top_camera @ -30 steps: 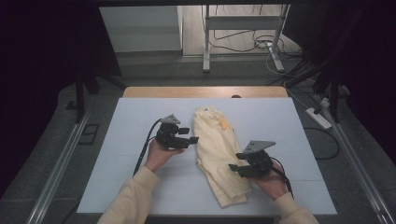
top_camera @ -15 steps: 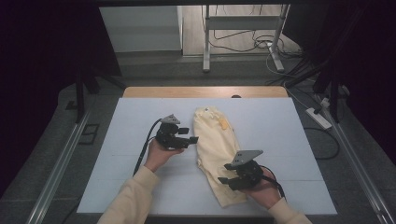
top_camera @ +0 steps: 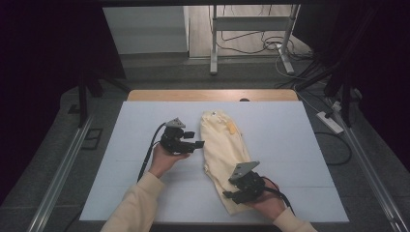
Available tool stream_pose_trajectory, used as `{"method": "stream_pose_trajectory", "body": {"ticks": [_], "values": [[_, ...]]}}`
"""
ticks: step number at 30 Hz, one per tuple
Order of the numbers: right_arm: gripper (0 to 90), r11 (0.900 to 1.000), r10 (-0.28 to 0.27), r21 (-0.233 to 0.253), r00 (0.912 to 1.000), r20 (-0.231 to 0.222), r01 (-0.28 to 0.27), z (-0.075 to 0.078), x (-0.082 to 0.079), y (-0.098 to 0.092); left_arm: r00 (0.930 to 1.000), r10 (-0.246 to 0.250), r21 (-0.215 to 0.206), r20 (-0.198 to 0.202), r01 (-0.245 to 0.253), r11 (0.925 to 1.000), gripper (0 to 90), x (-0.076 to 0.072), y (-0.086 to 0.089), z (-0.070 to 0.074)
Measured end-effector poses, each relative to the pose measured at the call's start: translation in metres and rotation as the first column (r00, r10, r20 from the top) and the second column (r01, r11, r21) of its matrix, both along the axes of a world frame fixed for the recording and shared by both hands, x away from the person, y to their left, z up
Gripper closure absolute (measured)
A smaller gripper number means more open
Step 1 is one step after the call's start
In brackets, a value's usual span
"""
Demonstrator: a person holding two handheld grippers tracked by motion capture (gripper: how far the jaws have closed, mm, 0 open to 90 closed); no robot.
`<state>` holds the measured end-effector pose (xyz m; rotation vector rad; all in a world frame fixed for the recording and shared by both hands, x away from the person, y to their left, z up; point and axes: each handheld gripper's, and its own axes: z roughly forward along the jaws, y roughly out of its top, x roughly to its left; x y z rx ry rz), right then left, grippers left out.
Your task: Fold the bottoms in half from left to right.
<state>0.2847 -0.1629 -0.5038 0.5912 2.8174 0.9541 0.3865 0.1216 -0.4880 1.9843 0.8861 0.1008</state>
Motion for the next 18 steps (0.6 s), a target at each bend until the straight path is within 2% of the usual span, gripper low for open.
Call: {"method": "stream_pose_trajectory", "body": {"ticks": [2, 6, 10, 14, 16, 18], "values": [[64.0, 1.0, 0.004, 0.006, 0.9996, -0.028, -0.004, 0.001, 0.001, -0.001, 1.0, -0.001, 0.002, 0.001, 0.001, 1.0, 32.7, 0.0, 0.0, 0.0], [76.6, 1.0, 0.009, 0.02, 0.9993, -0.035, -0.008, 0.003, 0.001, -0.002, 0.9999, -0.008, 0.011, 0.006, 0.008, 0.9999, 32.7, 0.0, -0.003, 0.0], [80.0, 0.999, 0.018, 0.041, 0.9994, -0.03, -0.017, 0.007, -0.001, -0.003, 0.9999, -0.013, 0.013, 0.007, 0.012, 0.9998, 32.4, 0.0, -0.004, 0.0], [80.7, 0.995, 0.049, 0.092, 0.9987, -0.013, -0.048, 0.017, -0.007, 0.001, 0.9999, -0.009, 0.009, 0.008, 0.008, 0.9999, 32.2, -0.001, -0.003, 0.001], [80.6, 0.993, 0.069, 0.094, 0.9975, -0.01, -0.068, 0.018, -0.011, 0.005, 1.0, -0.005, 0.005, 0.008, 0.005, 1.0, 32.1, -0.001, -0.003, 0.001], [80.1, 0.994, 0.083, 0.075, 0.9965, -0.008, -0.082, 0.014, -0.013, 0.009, 1.0, -0.004, 0.003, 0.009, 0.004, 1.0, 32.0, -0.001, -0.002, 0.002]]}}
